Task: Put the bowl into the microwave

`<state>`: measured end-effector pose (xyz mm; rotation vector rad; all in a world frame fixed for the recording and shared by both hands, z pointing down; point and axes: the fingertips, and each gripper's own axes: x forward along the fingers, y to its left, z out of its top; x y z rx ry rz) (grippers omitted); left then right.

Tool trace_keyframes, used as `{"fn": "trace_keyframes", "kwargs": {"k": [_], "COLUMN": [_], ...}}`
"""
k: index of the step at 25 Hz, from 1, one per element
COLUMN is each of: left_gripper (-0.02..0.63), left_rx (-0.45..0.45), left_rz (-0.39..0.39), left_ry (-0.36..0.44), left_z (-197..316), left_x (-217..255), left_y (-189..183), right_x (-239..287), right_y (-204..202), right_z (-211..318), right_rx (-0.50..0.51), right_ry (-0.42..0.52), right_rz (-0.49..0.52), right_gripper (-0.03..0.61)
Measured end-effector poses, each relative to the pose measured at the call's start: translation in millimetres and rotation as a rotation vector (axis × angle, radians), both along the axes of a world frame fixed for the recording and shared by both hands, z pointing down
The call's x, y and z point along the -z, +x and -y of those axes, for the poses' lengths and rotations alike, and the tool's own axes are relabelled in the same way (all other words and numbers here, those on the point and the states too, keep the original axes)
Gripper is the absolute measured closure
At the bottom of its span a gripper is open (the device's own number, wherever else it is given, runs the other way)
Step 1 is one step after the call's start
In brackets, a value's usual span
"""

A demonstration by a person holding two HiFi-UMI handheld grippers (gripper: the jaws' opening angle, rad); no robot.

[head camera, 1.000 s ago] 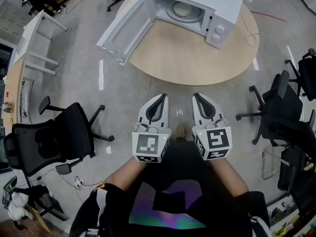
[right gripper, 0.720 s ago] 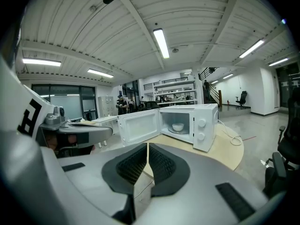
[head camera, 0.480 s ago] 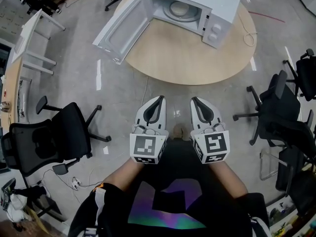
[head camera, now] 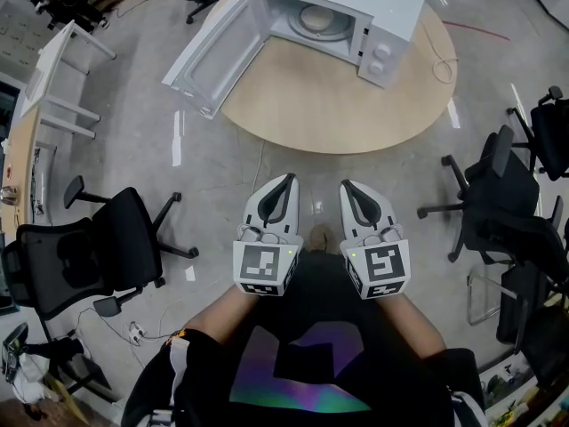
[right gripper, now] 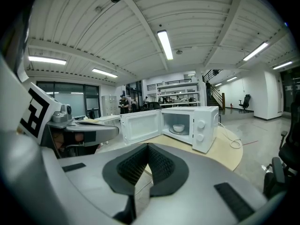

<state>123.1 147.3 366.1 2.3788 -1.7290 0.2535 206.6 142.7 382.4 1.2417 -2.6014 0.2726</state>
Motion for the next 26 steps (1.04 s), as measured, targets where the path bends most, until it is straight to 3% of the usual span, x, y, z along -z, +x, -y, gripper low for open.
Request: {"fn": "trace_keyframes", "kwargs": {"k": [26], "left_gripper": [0.568], "left_rx": [0.019], "left_rz": [-0.004], "left_ry": [-0.011], "left_z": [-5.9], "left_x": [-4.4], "left_y": [-7.7], "right_x": [-2.0], "right_y": [-6.5], "right_z": [-4.3], "right_rx": [0.014], "right_ry": [-0.002], "right_rz": [0.008], "right_gripper": [0.563]}}
